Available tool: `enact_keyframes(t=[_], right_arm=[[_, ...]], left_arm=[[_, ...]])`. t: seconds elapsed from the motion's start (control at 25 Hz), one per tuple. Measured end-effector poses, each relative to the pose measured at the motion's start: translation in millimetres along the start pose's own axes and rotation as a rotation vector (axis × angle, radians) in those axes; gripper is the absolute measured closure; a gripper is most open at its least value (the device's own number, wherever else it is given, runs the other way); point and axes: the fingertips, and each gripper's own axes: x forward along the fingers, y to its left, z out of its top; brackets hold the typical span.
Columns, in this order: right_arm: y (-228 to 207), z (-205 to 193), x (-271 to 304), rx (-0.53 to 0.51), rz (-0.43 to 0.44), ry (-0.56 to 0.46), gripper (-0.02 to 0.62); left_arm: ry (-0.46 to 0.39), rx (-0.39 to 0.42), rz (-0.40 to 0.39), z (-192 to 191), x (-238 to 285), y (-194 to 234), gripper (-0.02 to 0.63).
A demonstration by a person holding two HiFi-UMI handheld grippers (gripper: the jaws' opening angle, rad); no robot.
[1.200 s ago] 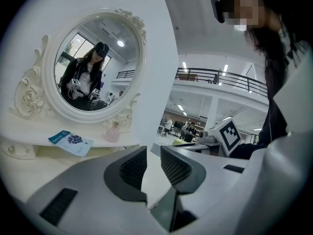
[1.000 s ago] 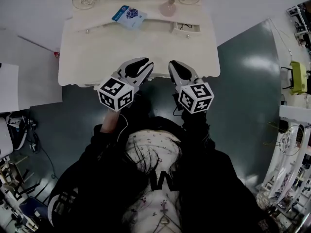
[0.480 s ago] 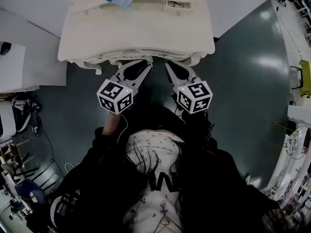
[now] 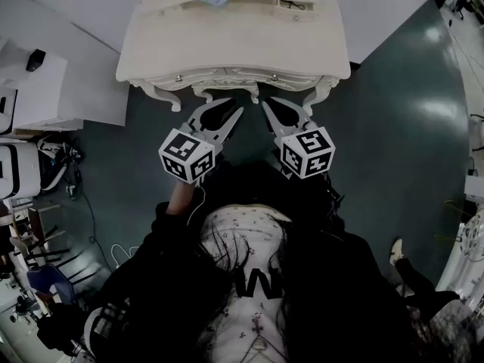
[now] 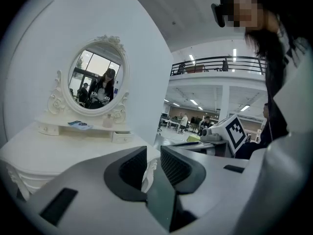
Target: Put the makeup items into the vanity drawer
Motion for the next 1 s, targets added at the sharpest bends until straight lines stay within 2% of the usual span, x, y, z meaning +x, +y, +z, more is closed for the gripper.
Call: enact_keyframes(t=[0.36, 0.56, 1.0], right_arm=[[43, -16, 10, -0.028, -0.014, 0.027, 0.561], [78, -24, 15, -0.039, -0.028, 0.033, 0.574], [125, -47, 21, -0.044, -0.060, 0.066, 0.586]], left_arm=[[0.009, 0.038, -0.030, -12, -49, 1, 0.518], [-0.003, 0.010, -0.025, -20, -82, 17, 0.518], [0.016, -0.001, -0.079, -36, -123, 22, 0.518]])
